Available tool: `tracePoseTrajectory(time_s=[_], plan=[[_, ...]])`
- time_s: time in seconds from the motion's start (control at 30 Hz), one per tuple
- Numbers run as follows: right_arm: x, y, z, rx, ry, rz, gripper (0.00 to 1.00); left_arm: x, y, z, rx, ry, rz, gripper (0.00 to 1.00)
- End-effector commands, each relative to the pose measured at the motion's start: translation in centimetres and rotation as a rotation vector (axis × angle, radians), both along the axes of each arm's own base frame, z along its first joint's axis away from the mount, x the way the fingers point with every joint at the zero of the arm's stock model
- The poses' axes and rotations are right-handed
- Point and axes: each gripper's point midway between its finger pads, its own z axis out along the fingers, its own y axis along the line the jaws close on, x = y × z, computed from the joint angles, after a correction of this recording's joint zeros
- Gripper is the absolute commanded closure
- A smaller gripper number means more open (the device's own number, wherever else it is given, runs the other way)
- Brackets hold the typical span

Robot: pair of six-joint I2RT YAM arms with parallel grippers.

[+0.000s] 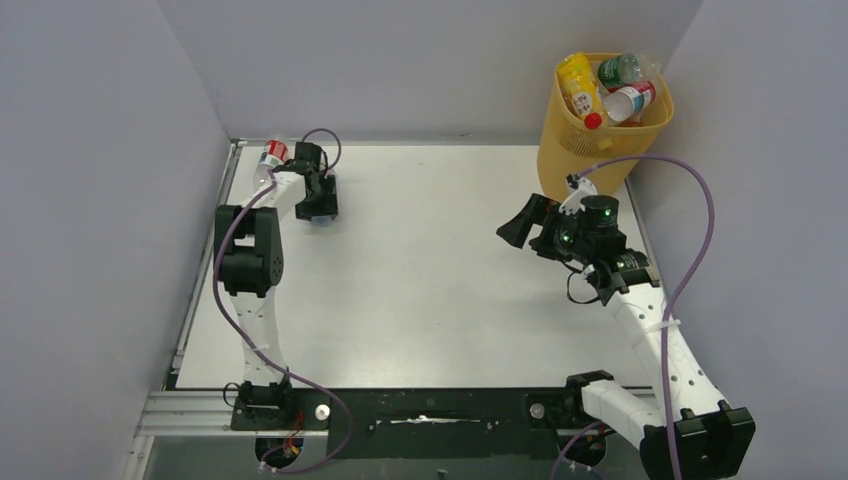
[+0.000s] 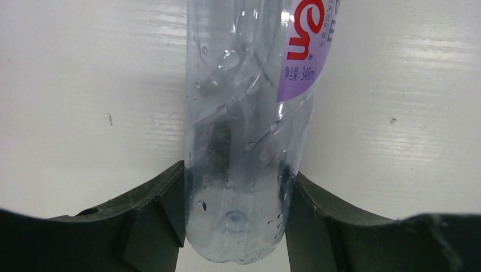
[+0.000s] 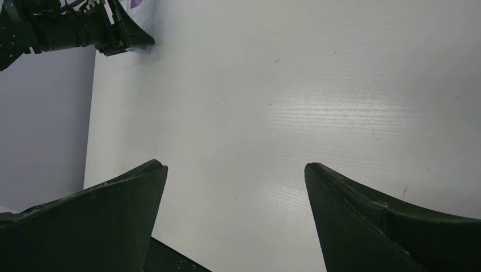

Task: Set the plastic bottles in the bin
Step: Pick up the plastic bottle at the center of the board, then place the plastic bottle in the trash bin.

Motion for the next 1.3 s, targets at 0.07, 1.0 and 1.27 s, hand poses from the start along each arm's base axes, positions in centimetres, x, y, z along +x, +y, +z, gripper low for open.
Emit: tracePoseTrajectory(time_s=[0.07,1.0,1.27], plan=[[0.5,0.1,2.7,0.017,-0.094,-0.037,0.02,-0.2,-4.2,7.9,-0.133,-0.147,-0.064,0.56],[5.4,5.1,10.2,0.218,-0.192,0.028,0.02,-23.0,-28.2,25.7,-0.924,-0.195,-0.822,0.55],[5.0,7.5,11.8,0.276,-0.232,0.088,0.02,-24.2,-29.8,25.7,-0.930,-0.178,-0.853,0.55]])
